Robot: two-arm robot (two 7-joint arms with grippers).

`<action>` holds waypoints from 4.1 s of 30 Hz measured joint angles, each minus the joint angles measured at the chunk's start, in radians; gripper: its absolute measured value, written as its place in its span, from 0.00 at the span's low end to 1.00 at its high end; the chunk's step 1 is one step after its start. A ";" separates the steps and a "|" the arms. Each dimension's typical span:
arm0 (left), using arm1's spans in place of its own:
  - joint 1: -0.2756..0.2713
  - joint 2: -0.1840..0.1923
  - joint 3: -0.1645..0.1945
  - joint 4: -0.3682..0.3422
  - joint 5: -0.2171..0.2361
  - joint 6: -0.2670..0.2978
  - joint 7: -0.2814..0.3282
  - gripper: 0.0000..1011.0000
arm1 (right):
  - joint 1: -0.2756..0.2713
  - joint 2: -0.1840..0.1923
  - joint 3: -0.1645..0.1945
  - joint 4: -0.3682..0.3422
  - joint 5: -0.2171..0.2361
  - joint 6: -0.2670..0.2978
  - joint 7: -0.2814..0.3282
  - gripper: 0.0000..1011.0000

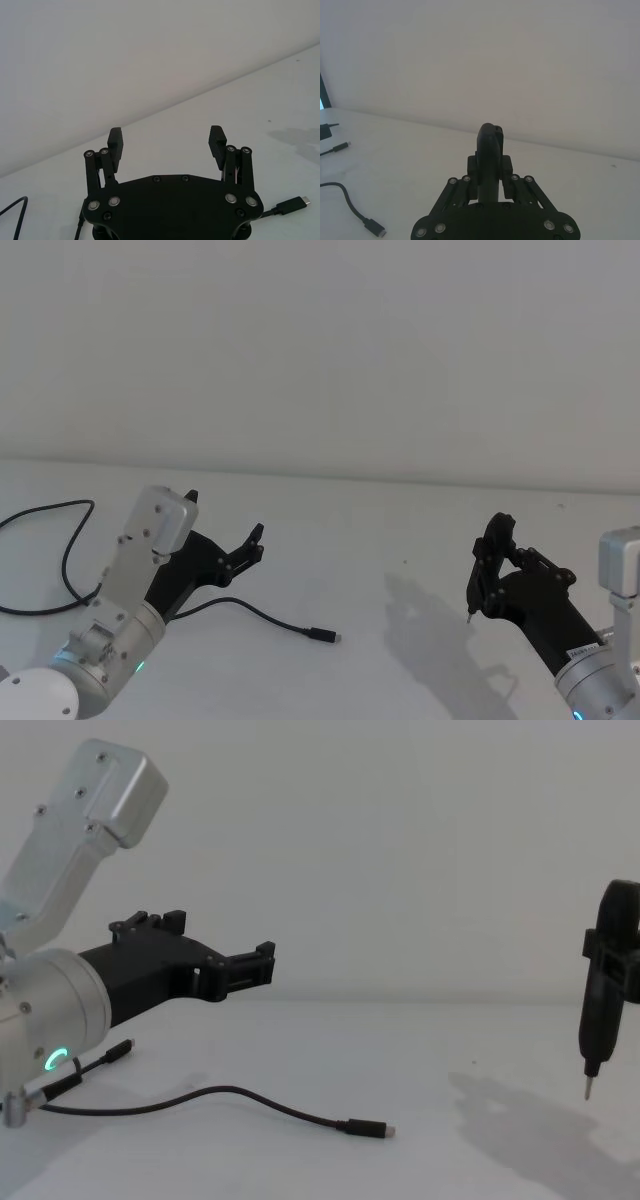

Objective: Pick up the data cable with the one hand.

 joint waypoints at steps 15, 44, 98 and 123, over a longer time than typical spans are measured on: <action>0.000 0.000 0.000 0.000 0.000 0.000 0.000 0.99 | 0.000 0.000 0.000 0.000 0.000 0.000 0.000 0.27; -0.101 -0.021 0.014 0.099 -0.024 -0.040 -0.114 0.99 | 0.000 0.000 0.000 0.000 0.000 0.000 0.000 0.27; -0.317 0.065 0.061 0.214 -0.275 0.272 -0.536 0.99 | 0.000 0.000 0.000 0.000 0.000 0.000 0.000 0.27; -0.290 0.010 0.064 0.274 -0.241 0.257 -0.445 0.99 | 0.000 0.000 0.000 0.000 0.000 0.000 0.000 0.27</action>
